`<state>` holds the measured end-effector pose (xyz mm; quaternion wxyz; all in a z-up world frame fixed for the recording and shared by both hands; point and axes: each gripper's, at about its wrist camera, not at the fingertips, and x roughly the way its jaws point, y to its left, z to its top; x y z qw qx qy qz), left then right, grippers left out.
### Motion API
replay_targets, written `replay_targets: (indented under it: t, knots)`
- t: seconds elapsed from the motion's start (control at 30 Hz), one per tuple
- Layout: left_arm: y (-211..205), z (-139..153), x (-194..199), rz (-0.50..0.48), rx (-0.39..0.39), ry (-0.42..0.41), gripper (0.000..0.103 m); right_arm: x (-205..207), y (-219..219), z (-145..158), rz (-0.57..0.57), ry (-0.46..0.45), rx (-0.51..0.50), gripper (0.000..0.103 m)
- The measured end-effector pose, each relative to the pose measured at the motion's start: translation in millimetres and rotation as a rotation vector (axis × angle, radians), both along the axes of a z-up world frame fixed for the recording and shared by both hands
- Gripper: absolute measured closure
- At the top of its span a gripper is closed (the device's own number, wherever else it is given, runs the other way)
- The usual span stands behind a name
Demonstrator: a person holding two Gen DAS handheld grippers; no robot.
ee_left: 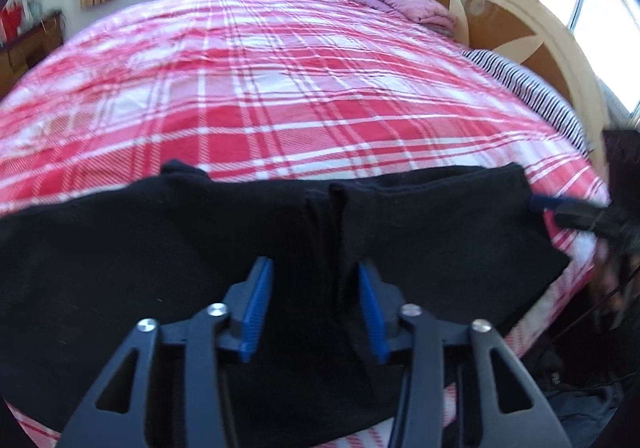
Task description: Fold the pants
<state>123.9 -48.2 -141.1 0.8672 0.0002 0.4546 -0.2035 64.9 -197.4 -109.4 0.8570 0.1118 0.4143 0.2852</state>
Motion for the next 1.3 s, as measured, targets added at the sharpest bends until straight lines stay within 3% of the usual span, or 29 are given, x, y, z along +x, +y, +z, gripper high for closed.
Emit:
replay_targets:
  t: [0.07, 0.17, 0.23, 0.33, 0.5, 0.63, 0.77, 0.93, 1.03, 1.17, 1.3]
  knots:
    - [-0.1, -1.1, -0.3, 0.000, 0.007, -0.001, 0.054, 10.1, -0.7, 5.6, -0.015, -0.021, 0.008, 0.038]
    - [-0.1, -1.2, -0.9, -0.002, 0.017, -0.007, 0.053, 37.8, 0.1, -12.0, -0.086, 0.044, -0.046, 0.036]
    - [0.1, -1.0, -1.1, -0.002, 0.019, -0.007, 0.050, 51.6, -5.1, -28.4, -0.108, 0.099, -0.022, 0.036]
    - [1.2, 0.6, -1.5, 0.003, 0.021, -0.006, 0.047, 47.9, -5.4, -20.4, -0.105, 0.074, -0.013, 0.036]
    - [9.9, 16.0, 3.6, 0.009, 0.057, -0.031, 0.047, 30.2, -1.8, 0.4, -0.107, -0.046, 0.008, 0.036]
    - [48.3, 38.3, 15.7, 0.102, 0.084, -0.073, 0.045, 20.0, 5.3, 9.6, -0.099, -0.105, 0.035, 0.036]
    - [101.3, 53.0, 25.7, 0.221, 0.086, -0.090, 0.039, 11.8, 15.2, 10.5, -0.108, -0.138, -0.008, 0.036]
    - [178.1, 52.0, 16.9, 0.382, 0.213, -0.114, 0.037, -0.8, 16.5, 10.4, -0.142, -0.203, -0.053, 0.036]
    - [227.3, 37.6, 3.7, 0.472, 0.188, -0.078, 0.037, -4.7, 6.5, 8.3, -0.217, -0.220, -0.065, 0.036]
    - [262.9, 23.7, -3.3, 0.518, 0.177, -0.049, 0.037, -0.7, -13.5, 2.9, -0.306, -0.182, -0.015, 0.036]
    - [278.1, 12.2, -2.6, 0.521, 0.101, -0.012, 0.054, 0.5, -28.4, -5.6, -0.367, -0.141, 0.012, 0.036]
